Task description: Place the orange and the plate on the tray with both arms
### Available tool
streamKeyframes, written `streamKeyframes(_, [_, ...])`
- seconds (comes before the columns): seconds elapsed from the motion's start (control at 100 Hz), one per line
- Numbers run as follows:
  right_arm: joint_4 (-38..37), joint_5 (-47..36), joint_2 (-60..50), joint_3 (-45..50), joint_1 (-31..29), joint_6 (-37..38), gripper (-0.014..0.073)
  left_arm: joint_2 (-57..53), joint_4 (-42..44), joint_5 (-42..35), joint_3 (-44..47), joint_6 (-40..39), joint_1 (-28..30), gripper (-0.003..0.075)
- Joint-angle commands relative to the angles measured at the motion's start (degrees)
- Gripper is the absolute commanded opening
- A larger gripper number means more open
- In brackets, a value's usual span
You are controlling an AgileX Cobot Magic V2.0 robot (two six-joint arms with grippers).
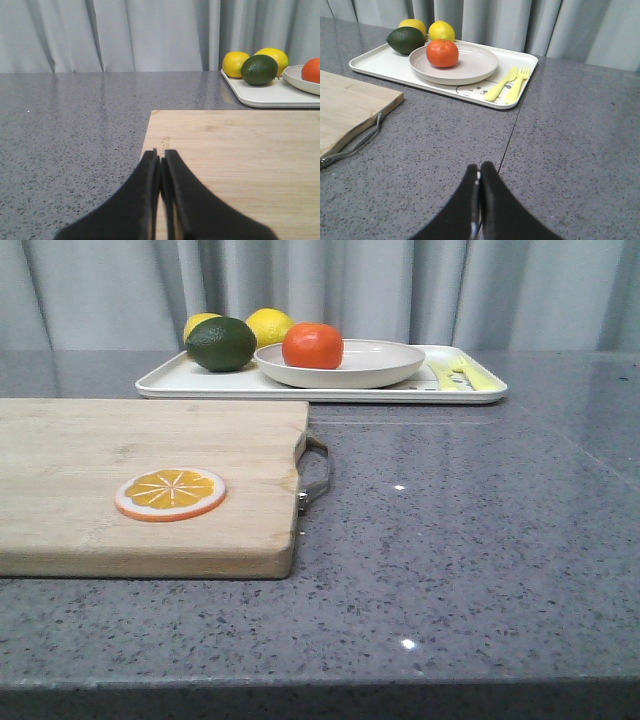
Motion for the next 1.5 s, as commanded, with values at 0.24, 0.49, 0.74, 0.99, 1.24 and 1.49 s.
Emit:
streamKeyframes(0.24, [0.2, -4.8, 0.3, -1.4, 0.0, -0.4, -0.0075, -2.0, 0.0, -3.9, 0.4, 0.0, 0.2, -0.002])
streamKeyframes(0.49, [0.2, -4.8, 0.3, -1.4, 0.0, -0.4, -0.0075, -2.0, 0.0, -3.9, 0.4, 0.0, 0.2, -0.002])
streamKeyframes(0.74, [0.2, -4.8, 0.3, -1.4, 0.0, -0.4, -0.0075, -2.0, 0.0, -3.9, 0.4, 0.0, 0.2, -0.002])
streamKeyframes(0.99, [0.2, -4.8, 0.3, -1.4, 0.0, -0.4, -0.0075, -2.0, 0.0, -3.9, 0.4, 0.0, 0.2, -0.002])
streamKeyframes(1.24, [0.1, -5.0, 0.3, -1.4, 0.0, -0.4, -0.0075, -2.0, 0.0, -3.9, 0.4, 0.0, 0.2, -0.002])
streamKeyframes(1.49, [-2.0, -9.3, 0.4, 0.1, 0.0, -0.3, -0.0075, -2.0, 0.0, -3.9, 0.4, 0.0, 0.2, -0.002])
